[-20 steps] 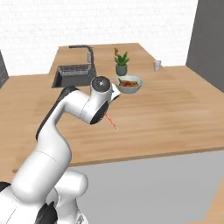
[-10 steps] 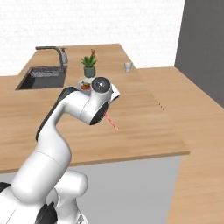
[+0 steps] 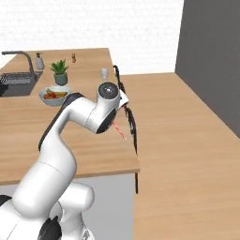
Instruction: Take a straw from the drawer in front and place it inside the glass cup on the dining counter.
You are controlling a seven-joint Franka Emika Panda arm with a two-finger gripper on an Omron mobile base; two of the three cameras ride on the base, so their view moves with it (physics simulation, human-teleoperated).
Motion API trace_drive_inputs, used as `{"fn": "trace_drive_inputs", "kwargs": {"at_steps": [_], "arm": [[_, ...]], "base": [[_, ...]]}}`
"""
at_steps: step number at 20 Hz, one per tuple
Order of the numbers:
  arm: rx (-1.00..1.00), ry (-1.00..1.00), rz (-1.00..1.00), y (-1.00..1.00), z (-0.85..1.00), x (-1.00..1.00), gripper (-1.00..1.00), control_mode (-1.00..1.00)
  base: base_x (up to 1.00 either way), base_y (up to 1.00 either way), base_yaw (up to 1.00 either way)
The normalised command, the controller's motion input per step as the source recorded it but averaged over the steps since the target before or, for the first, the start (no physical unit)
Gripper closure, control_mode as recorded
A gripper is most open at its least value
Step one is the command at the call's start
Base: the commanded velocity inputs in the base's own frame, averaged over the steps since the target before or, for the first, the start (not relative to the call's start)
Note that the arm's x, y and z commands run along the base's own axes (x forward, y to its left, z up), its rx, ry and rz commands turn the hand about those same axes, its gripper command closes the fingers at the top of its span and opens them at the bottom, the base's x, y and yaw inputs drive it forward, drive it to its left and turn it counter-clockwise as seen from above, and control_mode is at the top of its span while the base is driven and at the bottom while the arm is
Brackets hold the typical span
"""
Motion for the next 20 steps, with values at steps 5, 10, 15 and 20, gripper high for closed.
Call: {"fn": "trace_drive_inputs", "kwargs": {"at_steps": [5,10,15,20], "arm": [[0.00,0.00,0.00,0.00,0.00,0.00,1.00,1.00],[0.00,0.00,0.00,0.00,0.00,0.00,1.00,1.00],[0.00,0.00,0.00,0.00,0.00,0.00,1.00,1.00],[0.00,0.00,0.00,0.00,0.00,0.00,1.00,1.00]], "base": [[0.37,-1.00,0.05],[0.39,-1.00,0.07],[0.47,-1.00,0.15],[0.50,-0.99,0.25]]}}
